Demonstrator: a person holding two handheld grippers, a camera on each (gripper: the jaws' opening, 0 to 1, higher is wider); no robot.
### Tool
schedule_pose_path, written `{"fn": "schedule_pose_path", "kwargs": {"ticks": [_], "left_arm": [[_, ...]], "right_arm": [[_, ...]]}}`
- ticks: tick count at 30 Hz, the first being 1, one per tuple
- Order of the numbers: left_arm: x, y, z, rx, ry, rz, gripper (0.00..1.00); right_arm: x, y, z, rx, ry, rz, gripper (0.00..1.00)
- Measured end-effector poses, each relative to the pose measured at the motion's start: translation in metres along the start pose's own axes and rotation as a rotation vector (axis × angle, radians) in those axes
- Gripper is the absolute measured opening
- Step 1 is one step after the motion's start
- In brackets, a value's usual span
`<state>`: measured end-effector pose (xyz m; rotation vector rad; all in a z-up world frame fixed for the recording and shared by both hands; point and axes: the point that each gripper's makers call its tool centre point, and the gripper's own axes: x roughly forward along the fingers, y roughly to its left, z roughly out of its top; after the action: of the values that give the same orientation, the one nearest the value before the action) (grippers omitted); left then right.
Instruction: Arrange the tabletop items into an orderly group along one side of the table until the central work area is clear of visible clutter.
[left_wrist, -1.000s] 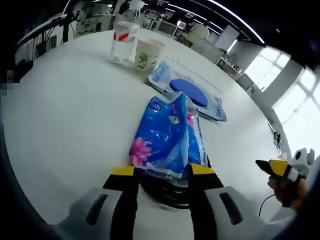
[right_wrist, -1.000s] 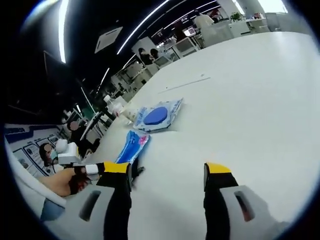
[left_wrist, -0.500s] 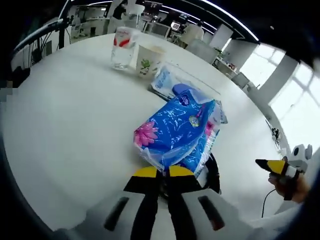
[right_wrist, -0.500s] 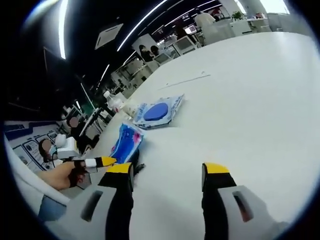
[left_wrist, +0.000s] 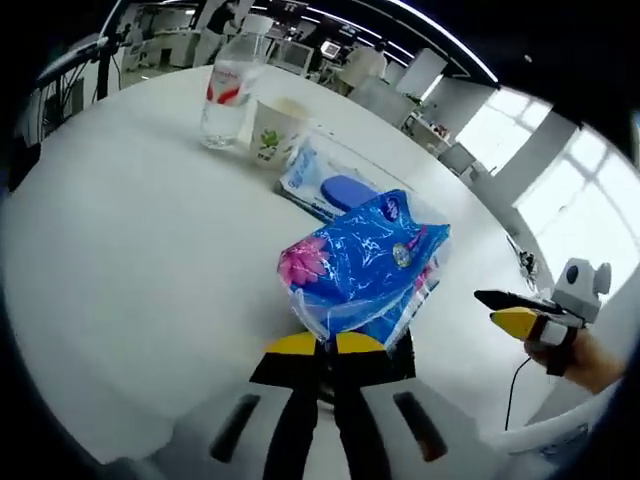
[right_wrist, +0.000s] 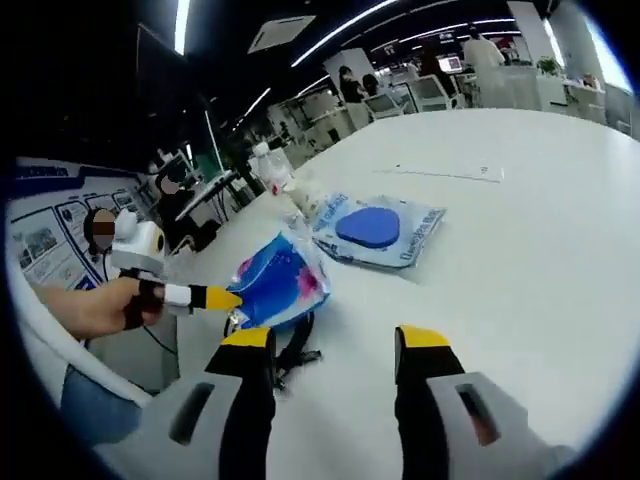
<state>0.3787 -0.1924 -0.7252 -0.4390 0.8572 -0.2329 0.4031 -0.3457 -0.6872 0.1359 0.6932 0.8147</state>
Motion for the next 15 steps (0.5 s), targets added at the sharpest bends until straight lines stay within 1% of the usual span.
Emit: {"fn": "schedule_pose_path", "kwargs": {"ticks": [1,3,5,7,10,13,15], "left_arm": [[-0.001,-0.002,0.001,0.002,0.001,-0.014,0.00],[-0.002,-0.007,0.000,0.008,0.022,-0.042,0.00],[-0.004,-0.010,0.000,0.019,0.035,-0.062,0.00],[-0.005,-0.013,-0.001,0.031,0.044,-0.074,0.00],[-0.007,-0.018,-0.002,0.066,0.062,-0.094,0.00],[-0.011,-0.028,-0.003,0.099,0.081,-0.133,0.00],[-0.013,-0.039,-0.001,0.114,0.088,-0.164,0.00]], "right_arm": [[0.005,0.002,0.004,-0.039,0.016,0.006,0.45],[0.012,0.006,0.009,-0.104,0.034,0.012,0.42],[0.017,0.009,0.016,-0.169,0.034,0.016,0.39],[0.019,0.011,0.019,-0.204,0.037,0.016,0.36],[0.018,0.011,0.020,-0.219,0.033,0.004,0.29],[0.016,0.011,0.016,-0.213,0.035,0.013,0.24],[0.015,0.013,0.010,-0.221,0.048,0.015,0.21]]}}
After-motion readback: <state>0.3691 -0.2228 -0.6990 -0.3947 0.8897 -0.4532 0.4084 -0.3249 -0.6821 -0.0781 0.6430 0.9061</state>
